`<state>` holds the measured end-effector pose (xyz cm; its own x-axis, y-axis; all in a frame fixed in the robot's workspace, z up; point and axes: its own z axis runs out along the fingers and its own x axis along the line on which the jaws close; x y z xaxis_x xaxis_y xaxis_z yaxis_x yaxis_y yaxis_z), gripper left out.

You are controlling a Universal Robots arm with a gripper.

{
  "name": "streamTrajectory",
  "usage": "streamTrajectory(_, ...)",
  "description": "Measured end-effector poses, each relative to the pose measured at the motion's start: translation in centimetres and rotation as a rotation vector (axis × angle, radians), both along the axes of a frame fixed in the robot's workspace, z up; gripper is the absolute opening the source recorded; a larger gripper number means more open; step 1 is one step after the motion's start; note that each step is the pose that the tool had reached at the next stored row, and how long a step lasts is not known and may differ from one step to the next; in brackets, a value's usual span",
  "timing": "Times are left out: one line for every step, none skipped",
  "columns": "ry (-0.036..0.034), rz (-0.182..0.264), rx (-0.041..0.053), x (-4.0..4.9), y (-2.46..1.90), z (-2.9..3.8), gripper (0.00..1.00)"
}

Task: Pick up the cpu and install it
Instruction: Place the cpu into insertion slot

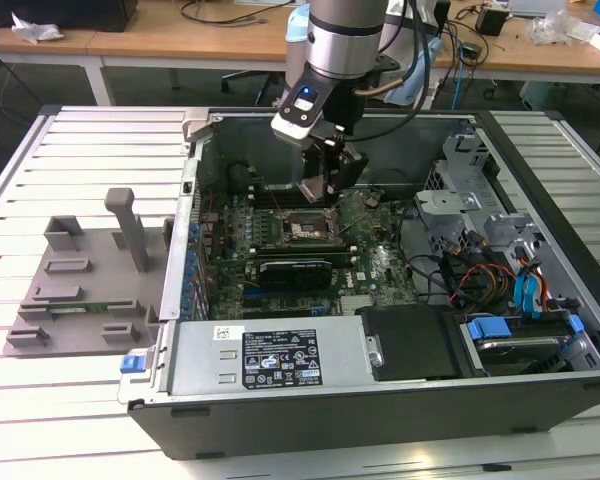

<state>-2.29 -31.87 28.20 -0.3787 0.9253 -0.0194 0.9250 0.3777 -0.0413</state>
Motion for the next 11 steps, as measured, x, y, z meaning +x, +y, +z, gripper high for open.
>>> streamTrajectory(0.0, -0.007, -0.0001, 0.0, 0.0, 0.0, 0.55)
streamTrajectory(0.0, -0.013, 0.0, 0.0, 0.0, 0.0, 0.55)
streamTrajectory(0.0, -0.021, 0.0001, 0.0, 0.0, -0.01, 0.55)
streamTrajectory(-0.0001, -0.028, 0.0, 0.0, 0.0, 0.0, 0.55)
streamTrajectory(0.0, -0.033, 0.0, 0.0, 0.0, 0.0, 0.55)
streamTrajectory(-0.0001, -0.042, -0.0001, 0.0, 0.0, 0.0, 0.55)
streamTrajectory(0.0, -0.048, -0.0001, 0.0, 0.0, 0.0, 0.55)
streamTrajectory(0.0, -0.055, -0.0001, 0.0, 0.0, 0.0, 0.55)
streamTrajectory(-0.0001, -0.064, -0.0001, 0.0, 0.0, -0.01, 0.55)
streamTrajectory(-0.0001, -0.07, -0.0001, 0.0, 0.0, 0.0, 0.55)
streamTrajectory(0.0, -0.089, -0.0001, 0.0, 0.0, -0.01, 0.55)
